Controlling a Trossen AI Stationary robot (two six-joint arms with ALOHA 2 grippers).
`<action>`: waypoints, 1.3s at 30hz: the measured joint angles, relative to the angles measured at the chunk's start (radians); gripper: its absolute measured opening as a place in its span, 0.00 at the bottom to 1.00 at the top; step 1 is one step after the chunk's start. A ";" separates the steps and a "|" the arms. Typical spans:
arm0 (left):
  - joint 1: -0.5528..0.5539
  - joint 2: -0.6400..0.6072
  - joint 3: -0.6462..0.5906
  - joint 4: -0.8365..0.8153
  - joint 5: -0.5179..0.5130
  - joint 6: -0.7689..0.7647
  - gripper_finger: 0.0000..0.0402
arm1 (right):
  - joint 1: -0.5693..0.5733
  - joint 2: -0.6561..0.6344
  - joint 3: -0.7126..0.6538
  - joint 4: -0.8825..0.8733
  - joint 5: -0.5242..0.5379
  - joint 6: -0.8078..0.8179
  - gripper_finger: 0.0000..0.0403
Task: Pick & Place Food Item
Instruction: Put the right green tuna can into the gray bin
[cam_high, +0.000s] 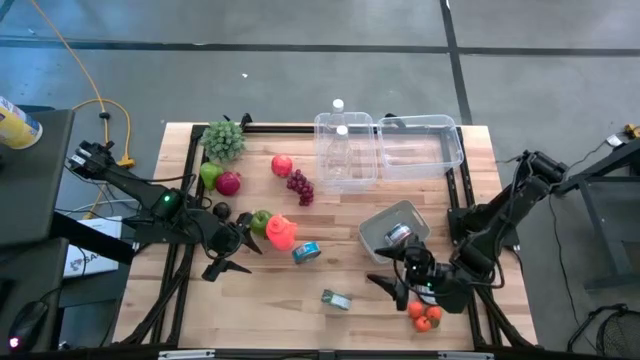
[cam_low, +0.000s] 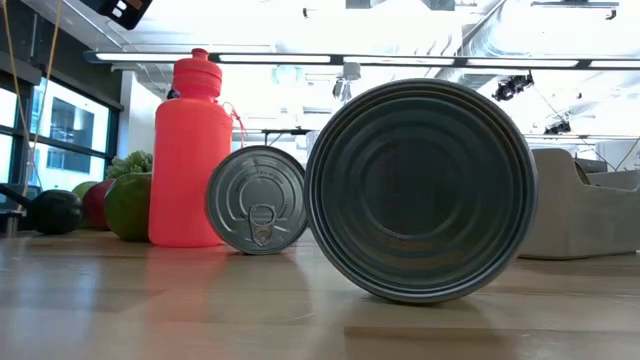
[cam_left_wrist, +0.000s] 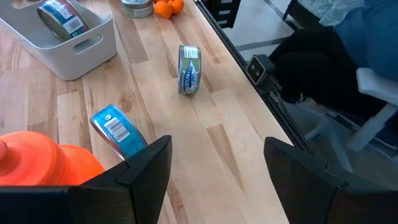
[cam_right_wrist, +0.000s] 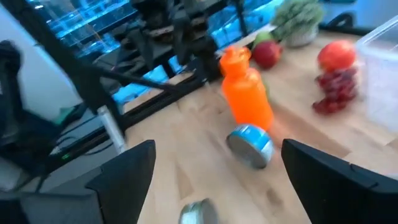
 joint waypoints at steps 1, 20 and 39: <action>0.000 0.000 0.000 0.000 0.000 0.000 0.61 | -0.001 0.000 0.000 0.002 0.024 0.000 0.84; 0.000 0.000 0.000 0.000 0.000 0.000 0.61 | -0.002 0.000 0.000 0.018 0.117 -0.130 0.99; 0.000 0.000 0.000 0.000 0.000 0.000 0.61 | -0.001 -0.148 0.001 -0.598 -0.543 0.525 0.99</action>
